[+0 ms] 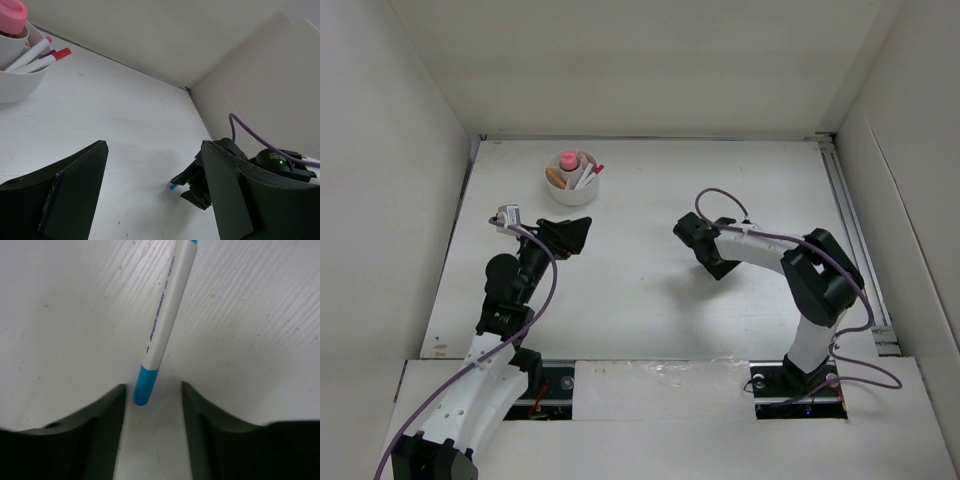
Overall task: Sort the stationery into containers
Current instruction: Pick up the pen from the center of the board.
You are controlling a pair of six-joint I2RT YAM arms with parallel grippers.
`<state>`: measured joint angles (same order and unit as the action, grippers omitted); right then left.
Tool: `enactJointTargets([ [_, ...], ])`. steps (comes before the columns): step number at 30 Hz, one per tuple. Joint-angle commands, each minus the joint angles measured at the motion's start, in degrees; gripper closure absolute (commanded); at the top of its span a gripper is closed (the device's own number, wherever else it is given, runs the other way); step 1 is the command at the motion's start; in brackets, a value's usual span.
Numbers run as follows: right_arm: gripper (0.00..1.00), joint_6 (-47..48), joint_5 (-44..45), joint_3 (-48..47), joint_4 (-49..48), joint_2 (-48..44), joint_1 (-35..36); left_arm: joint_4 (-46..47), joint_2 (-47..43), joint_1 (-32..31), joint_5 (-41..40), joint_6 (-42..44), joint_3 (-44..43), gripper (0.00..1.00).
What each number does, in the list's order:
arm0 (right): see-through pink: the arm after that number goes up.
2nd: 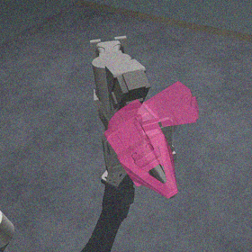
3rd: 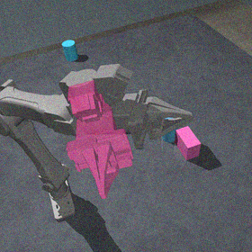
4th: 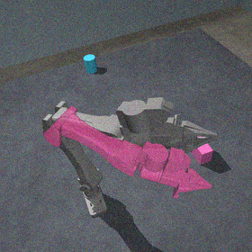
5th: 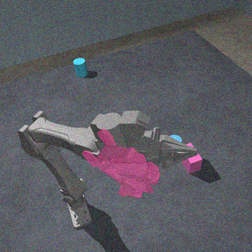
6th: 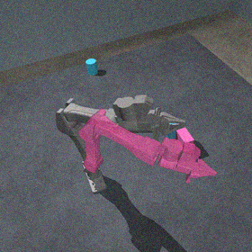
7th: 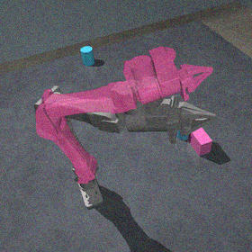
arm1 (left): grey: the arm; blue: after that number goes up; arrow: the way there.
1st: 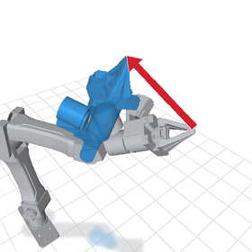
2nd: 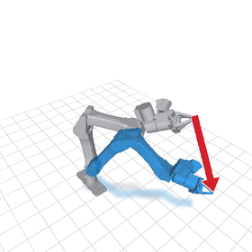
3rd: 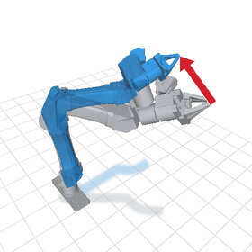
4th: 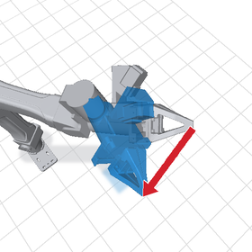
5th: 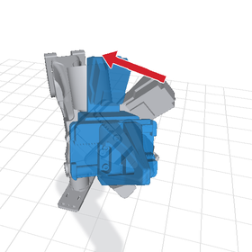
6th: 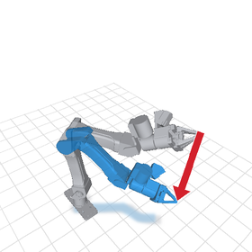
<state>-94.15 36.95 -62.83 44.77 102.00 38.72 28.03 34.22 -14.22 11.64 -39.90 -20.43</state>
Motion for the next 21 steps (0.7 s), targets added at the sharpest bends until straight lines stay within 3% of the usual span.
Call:
enactJointTargets([
  [1, 0.46, 0.0, -0.5, -3.4, -0.3, 2.2, 1.0, 3.0, -0.2, -0.3, 1.1, -0.2, -2.0, 0.27],
  [2, 0.60, 0.8, -0.5, -3.4, -0.3, 2.8, 1.0, 3.0, -0.2, -0.3, 1.1, -0.2, -2.0, 0.27],
  [3, 0.66, 1.3, -0.5, -4.0, -0.3, 3.6, 1.0, 3.0, -0.2, -0.3, 1.1, -0.2, -2.0, 0.27],
  [9, 0.85, 12.4, -0.5, -6.1, -5.9, 5.2, 4.9, 3.5, -0.2, -0.3, 1.1, -0.2, -2.0, 0.27],
  [13, 0.89, 19.4, -1.1, -10.6, -7.6, 7.9, 8.3, 3.5, -0.2, -0.3, 1.6, -0.2, -1.5, 0.27],
  [18, 0.92, 20.0, 2.3, -13.7, -3.7, 10.9, 11.8, 3.5, -0.2, -0.3, 1.6, -0.2, -1.5, 0.27],
  [19, 0.90, 20.0, 2.9, -13.7, -3.1, 10.9, 12.5, 3.5, -0.2, -0.3, 1.6, -0.2, -1.5, 0.27],
  [21, 0.72, 17.5, 4.6, -13.7, -1.6, 10.9, 12.5, 3.5, -0.2, -0.3, 1.6, -0.2, -1.5, 0.27],
])
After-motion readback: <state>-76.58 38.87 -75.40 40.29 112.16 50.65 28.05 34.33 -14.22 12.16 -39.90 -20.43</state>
